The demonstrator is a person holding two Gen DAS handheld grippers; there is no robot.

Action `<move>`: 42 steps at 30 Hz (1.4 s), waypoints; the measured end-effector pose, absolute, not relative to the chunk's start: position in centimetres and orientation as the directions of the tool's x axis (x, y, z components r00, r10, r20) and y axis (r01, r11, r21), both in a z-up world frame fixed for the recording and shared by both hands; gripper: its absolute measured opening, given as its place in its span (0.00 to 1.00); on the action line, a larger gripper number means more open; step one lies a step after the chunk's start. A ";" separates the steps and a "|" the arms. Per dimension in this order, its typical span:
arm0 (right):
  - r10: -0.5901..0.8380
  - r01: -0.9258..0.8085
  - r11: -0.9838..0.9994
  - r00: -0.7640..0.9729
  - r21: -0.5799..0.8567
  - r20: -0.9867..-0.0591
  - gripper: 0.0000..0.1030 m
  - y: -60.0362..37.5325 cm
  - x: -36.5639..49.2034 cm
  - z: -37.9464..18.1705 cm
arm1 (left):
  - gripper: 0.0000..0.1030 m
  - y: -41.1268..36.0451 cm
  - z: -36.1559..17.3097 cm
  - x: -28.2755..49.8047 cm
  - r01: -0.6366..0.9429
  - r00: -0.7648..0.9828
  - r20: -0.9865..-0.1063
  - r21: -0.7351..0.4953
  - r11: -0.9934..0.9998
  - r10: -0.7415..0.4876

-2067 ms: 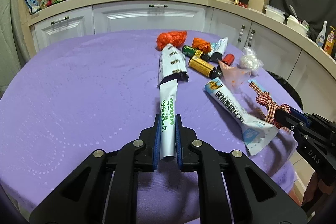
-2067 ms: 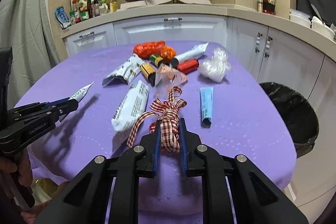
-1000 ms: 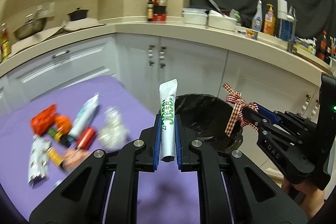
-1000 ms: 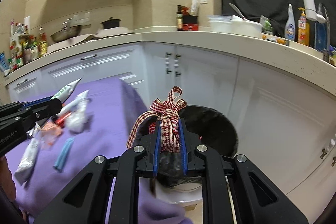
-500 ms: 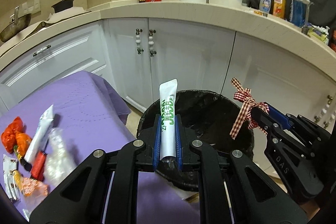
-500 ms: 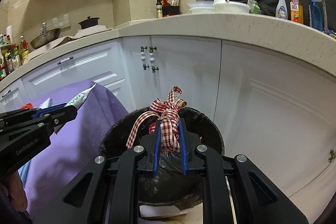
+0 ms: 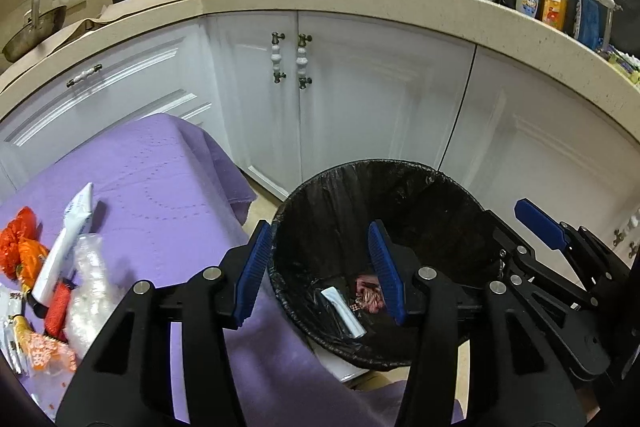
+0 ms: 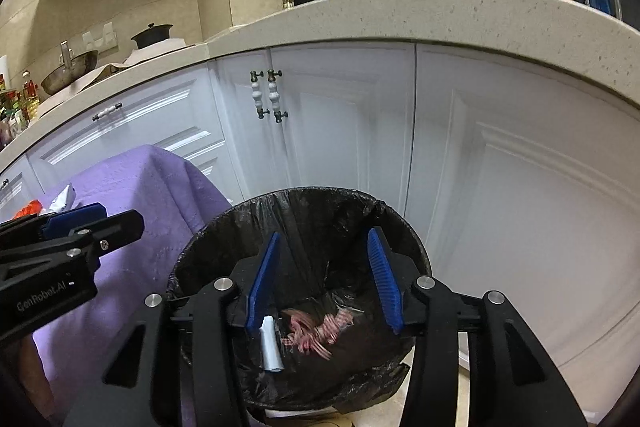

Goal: Collect trash
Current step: 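Carry both items over the black bin and open both tools to drop them, then grasp the milk powder sachet with the left tool while the right tool grasps the blue tube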

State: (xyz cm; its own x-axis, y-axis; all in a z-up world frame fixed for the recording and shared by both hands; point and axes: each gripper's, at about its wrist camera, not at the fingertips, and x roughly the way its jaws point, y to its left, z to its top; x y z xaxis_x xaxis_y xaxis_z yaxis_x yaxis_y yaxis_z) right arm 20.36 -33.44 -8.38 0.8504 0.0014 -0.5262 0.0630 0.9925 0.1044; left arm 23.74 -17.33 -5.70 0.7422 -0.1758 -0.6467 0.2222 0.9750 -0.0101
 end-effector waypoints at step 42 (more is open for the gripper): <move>0.316 -0.347 0.936 0.767 0.053 -0.559 0.49 -11.0 10.2 -8.4 | 0.53 12.4 -4.6 4.3 -0.310 0.736 -0.643 -0.043 0.950 0.212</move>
State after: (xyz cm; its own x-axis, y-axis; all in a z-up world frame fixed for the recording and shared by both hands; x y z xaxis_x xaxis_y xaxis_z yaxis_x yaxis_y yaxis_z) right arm 10.17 -11.04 -8.39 0.7667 0.3161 -0.5588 -0.3473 0.9363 0.0530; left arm 4.29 12.41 -4.59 0.7359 0.2117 -0.6432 -0.3105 0.9496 -0.0427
